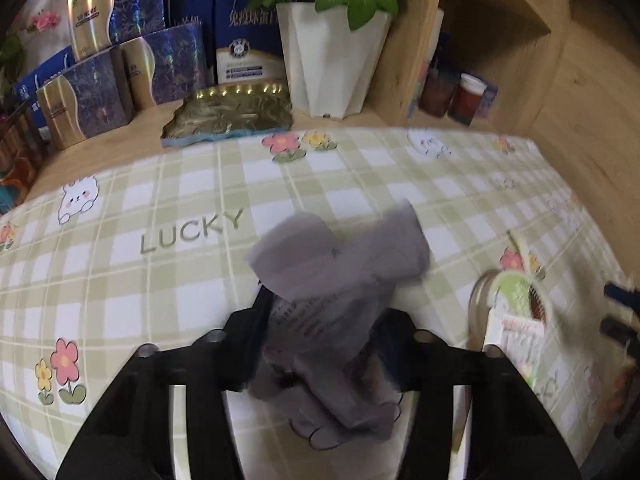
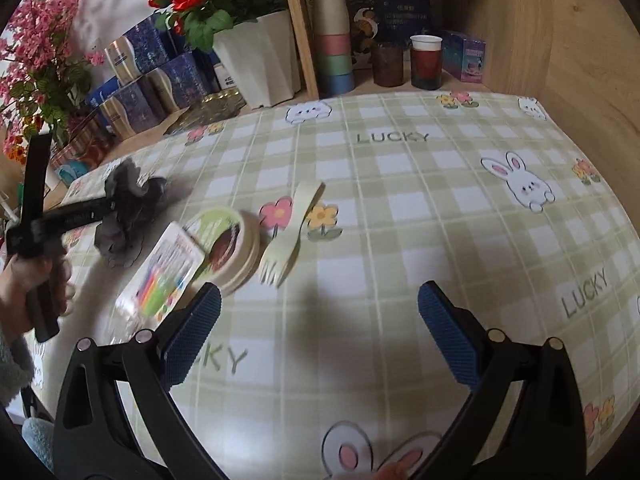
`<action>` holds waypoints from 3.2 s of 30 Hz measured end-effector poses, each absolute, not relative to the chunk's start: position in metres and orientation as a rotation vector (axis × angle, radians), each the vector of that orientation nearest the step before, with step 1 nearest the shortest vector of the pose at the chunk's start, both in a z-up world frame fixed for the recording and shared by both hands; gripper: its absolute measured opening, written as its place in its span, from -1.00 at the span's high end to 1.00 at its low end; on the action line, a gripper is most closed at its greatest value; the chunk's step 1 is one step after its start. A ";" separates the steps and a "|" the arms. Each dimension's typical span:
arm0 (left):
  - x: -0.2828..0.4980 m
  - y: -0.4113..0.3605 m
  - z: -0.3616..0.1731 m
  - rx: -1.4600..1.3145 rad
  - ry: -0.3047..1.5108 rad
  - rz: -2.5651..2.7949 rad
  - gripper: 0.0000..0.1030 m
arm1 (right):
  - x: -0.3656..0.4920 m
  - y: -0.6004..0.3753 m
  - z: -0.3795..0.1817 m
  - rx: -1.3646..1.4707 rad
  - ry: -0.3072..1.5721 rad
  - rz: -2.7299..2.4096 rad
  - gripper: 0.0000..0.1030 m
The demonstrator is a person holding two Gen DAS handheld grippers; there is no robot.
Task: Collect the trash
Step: 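Grasp the crumpled white paper with the left tool while the right tool grasps the white fork, then drop the paper into the bin with the left tool while the right tool drops the fork in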
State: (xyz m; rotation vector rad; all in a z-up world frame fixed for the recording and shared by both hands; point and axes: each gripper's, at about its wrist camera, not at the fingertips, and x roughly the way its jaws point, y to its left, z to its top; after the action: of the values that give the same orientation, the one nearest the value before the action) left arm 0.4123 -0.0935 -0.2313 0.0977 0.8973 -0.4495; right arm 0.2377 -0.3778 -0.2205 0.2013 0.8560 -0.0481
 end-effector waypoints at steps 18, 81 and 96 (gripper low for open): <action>0.316 -0.042 -0.205 -0.048 0.862 -0.523 0.21 | 0.308 -0.357 -0.254 0.124 1.030 -0.027 -0.25; 0.082 -0.019 -0.175 -0.129 0.869 -0.615 0.20 | 0.115 -0.283 -0.176 0.230 0.783 0.183 0.51; 0.021 -0.022 -0.238 -0.067 0.992 -0.639 0.20 | 0.053 -0.256 -0.170 0.216 0.763 0.261 0.51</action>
State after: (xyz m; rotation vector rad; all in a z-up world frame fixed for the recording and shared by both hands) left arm 0.0212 -0.0216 -0.2382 -0.0670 0.9920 -0.6386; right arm 0.0529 -0.2559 -0.1700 0.2156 0.7627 0.2611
